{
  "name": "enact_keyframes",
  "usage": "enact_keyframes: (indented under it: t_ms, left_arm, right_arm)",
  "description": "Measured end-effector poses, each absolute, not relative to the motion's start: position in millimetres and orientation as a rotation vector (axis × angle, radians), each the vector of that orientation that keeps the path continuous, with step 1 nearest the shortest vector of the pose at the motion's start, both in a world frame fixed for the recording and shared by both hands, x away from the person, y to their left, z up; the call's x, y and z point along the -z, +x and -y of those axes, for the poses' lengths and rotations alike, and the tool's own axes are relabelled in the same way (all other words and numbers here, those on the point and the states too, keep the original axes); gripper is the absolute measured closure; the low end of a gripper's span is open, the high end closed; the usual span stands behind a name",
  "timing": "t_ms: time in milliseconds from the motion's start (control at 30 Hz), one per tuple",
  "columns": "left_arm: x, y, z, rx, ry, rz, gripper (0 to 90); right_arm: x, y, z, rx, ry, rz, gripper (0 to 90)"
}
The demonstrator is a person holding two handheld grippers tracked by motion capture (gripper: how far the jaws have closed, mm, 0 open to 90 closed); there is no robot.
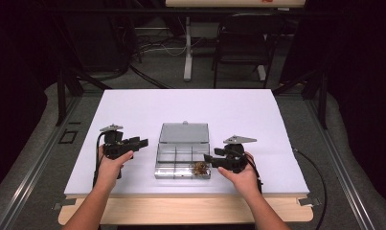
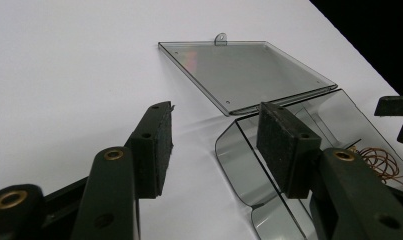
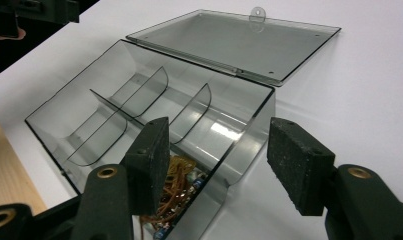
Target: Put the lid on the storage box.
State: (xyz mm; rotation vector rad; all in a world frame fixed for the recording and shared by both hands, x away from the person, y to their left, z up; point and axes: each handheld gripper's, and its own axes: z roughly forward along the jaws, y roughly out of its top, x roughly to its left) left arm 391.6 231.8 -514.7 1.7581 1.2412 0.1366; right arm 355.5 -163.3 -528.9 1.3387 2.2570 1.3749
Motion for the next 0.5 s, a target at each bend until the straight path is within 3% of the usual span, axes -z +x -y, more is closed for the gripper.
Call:
enact_keyframes:
  t_ms: [500]
  left_arm:
    - [518,397,-224,-0.122,1.791,-1.230,47.8]
  right_arm:
    - [527,373,166,-1.367,1.365,-2.228,48.6]
